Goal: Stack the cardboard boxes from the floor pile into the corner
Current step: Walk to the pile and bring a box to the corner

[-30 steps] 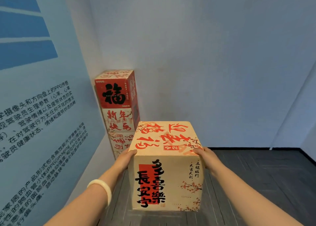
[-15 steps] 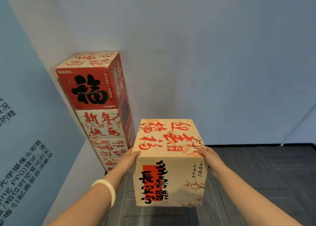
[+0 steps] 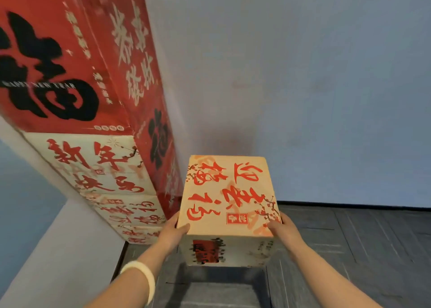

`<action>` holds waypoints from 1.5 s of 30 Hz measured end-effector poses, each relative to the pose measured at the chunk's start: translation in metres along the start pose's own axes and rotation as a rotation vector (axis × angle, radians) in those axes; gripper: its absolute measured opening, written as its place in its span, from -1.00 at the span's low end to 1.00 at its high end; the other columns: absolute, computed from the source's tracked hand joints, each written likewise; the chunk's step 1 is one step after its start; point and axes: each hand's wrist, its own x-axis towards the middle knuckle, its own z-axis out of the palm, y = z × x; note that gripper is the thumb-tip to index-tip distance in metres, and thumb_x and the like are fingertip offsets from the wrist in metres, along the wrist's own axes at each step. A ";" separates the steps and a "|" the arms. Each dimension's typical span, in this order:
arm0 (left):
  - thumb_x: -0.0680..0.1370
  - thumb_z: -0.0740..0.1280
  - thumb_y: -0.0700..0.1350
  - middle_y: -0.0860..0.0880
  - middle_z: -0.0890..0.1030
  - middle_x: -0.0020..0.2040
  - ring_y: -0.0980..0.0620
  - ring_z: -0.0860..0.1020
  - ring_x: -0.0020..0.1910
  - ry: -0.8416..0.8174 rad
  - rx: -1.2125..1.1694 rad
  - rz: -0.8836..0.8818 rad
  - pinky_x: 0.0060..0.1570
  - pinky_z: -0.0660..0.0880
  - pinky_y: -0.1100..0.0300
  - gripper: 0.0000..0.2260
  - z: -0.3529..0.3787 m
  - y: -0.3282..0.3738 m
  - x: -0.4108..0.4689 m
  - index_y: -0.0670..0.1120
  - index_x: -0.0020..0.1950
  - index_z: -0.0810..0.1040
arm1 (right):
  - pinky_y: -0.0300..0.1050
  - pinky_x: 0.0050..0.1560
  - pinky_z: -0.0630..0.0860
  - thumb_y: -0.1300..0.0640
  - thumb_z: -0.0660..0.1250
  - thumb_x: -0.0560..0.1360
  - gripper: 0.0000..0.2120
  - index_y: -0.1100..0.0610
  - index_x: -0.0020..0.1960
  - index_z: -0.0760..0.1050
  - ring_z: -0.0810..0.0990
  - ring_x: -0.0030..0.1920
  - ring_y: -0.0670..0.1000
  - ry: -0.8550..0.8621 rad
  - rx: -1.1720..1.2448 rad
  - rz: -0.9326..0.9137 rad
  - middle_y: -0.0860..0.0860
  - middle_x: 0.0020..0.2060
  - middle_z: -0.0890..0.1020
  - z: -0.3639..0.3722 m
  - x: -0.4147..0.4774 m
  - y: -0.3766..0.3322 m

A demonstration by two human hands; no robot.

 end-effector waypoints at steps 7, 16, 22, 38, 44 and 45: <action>0.57 0.26 -0.20 -0.07 0.49 0.31 -0.08 0.40 0.33 0.065 0.026 -0.013 0.31 0.32 -0.01 -0.59 0.020 -0.141 0.148 -0.06 0.42 0.32 | -0.13 -0.21 0.49 0.27 0.22 0.48 -0.77 0.14 0.12 0.50 0.62 -0.06 0.02 0.011 -0.049 0.017 0.05 -0.09 0.66 0.097 0.169 0.128; 0.59 0.23 -0.20 -0.02 0.49 0.22 -0.03 0.40 0.30 0.117 -0.037 0.114 0.26 0.30 0.12 -0.63 0.033 -0.264 0.272 -0.06 0.39 0.31 | -0.01 0.00 0.51 0.05 0.30 0.52 -0.76 0.08 0.17 0.45 0.58 -0.02 0.04 0.111 0.022 -0.077 0.03 -0.03 0.63 0.179 0.295 0.245; 0.59 0.23 -0.16 0.09 0.49 0.18 0.04 0.42 0.27 0.110 -0.098 0.151 0.26 0.32 0.14 -0.64 0.033 -0.273 0.291 0.04 0.38 0.31 | 0.08 0.11 0.50 -0.01 0.32 0.51 -0.79 -0.01 0.12 0.47 0.59 0.01 0.03 0.165 0.059 -0.134 -0.02 -0.05 0.64 0.188 0.309 0.257; 0.49 0.35 0.10 -0.04 0.22 0.50 -0.05 0.24 0.45 0.241 -0.312 -0.052 0.43 0.20 -0.02 -0.25 0.053 -0.300 0.282 -0.03 0.54 0.02 | -0.07 -0.05 0.46 -0.05 0.28 0.52 -0.73 0.00 0.19 0.46 0.58 0.03 0.01 0.120 0.105 -0.212 -0.03 -0.01 0.63 0.194 0.321 0.256; 0.52 0.36 -0.12 -0.07 0.19 0.51 -0.06 0.21 0.47 0.211 -0.299 -0.054 0.39 0.19 0.06 -0.30 0.054 -0.309 0.278 -0.06 0.54 0.04 | 0.00 0.12 0.47 -0.11 0.27 0.52 -0.66 0.00 0.23 0.48 0.57 0.09 0.02 0.082 0.100 -0.247 -0.04 0.05 0.63 0.211 0.325 0.253; 0.52 0.36 -0.15 -0.07 0.22 0.50 -0.06 0.23 0.46 0.218 -0.304 -0.056 0.38 0.21 0.06 -0.31 0.052 -0.309 0.278 -0.06 0.54 0.05 | 0.02 0.14 0.48 -0.12 0.27 0.52 -0.67 -0.01 0.22 0.48 0.57 0.09 0.02 0.080 0.100 -0.246 -0.04 0.05 0.63 0.211 0.325 0.255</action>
